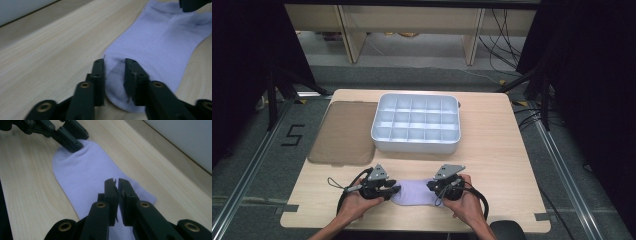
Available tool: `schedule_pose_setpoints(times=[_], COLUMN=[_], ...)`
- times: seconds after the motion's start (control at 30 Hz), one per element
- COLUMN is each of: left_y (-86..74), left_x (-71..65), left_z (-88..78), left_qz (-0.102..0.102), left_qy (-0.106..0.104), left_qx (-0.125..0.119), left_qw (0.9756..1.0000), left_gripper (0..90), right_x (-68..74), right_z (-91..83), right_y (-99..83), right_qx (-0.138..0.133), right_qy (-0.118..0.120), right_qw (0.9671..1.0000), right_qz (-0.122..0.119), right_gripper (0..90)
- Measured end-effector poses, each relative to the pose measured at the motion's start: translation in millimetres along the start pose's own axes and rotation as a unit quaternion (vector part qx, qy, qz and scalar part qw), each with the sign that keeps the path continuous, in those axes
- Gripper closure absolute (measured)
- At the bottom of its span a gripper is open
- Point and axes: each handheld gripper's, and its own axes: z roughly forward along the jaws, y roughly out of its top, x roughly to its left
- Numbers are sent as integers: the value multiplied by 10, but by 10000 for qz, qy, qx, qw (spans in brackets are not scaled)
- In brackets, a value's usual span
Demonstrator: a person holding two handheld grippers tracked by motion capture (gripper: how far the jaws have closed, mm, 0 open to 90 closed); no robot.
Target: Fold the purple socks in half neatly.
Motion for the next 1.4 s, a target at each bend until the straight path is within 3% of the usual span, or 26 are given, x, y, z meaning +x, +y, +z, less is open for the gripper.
schedule_pose_setpoints(times=[0.03,0.07,0.17,0.2,0.27,0.4,0.47,0.5,0.6,0.7,0.73,0.77,1.0,1.1,1.17,1.3,1.4], left_y=[-14,-21,-20,-19,-16,10,15,27,38,47,49,51,61,55,61,66,78], left_x=[-13,-12,12,-4,-7,23,18,13,33,16,28,16,24,33,55,58,60], left_z=[11,11,-9,4,2,-57,-67,-83,-131,-152,-170,-190,-300,-345,-367,-357,-371], left_qz=[-131,-112,36,-68,-66,129,65,11,111,36,117,-12,-71,-109,-125,-194,-147], left_qy=[-57,-75,-84,-95,-89,-146,-130,-151,-172,-218,-205,-241,-417,-399,-455,-463,-445], left_qx=[-102,-136,-85,-190,-187,-79,-108,-215,-141,-260,-193,-259,-337,-319,-306,-355,-221], left_qw=[9998,9998,9999,9998,9998,9998,9998,9997,9997,9994,9995,9994,9985,9986,9984,9981,9987], left_gripper=[763,796,827,831,836,839,839,839,839,841,841,841,845,845,845,845,844], right_x=[13,22,35,49,61,138,160,227,278,357,381,412,521,490,342,164,98], right_z=[-5,-7,9,29,11,90,101,154,210,293,341,364,411,379,299,326,421], right_y=[2,1,11,2,9,15,18,26,36,51,54,65,140,162,194,221,274], right_qx=[52,105,53,-13,97,61,153,264,267,461,509,462,403,300,132,158,262], right_qy=[19,25,67,43,107,259,306,437,518,579,642,678,848,844,594,312,337], right_qw=[9999,9998,9999,10000,9999,9995,9993,9984,9979,9966,9955,9955,9939,9948,9974,9987,9984], right_qz=[106,142,-77,-64,-41,-177,-166,-224,-284,-357,-467,-472,-572,-491,-383,-358,-371], right_gripper=[862,862,864,865,867,875,878,882,883,886,891,892,891,892,895,899,900])
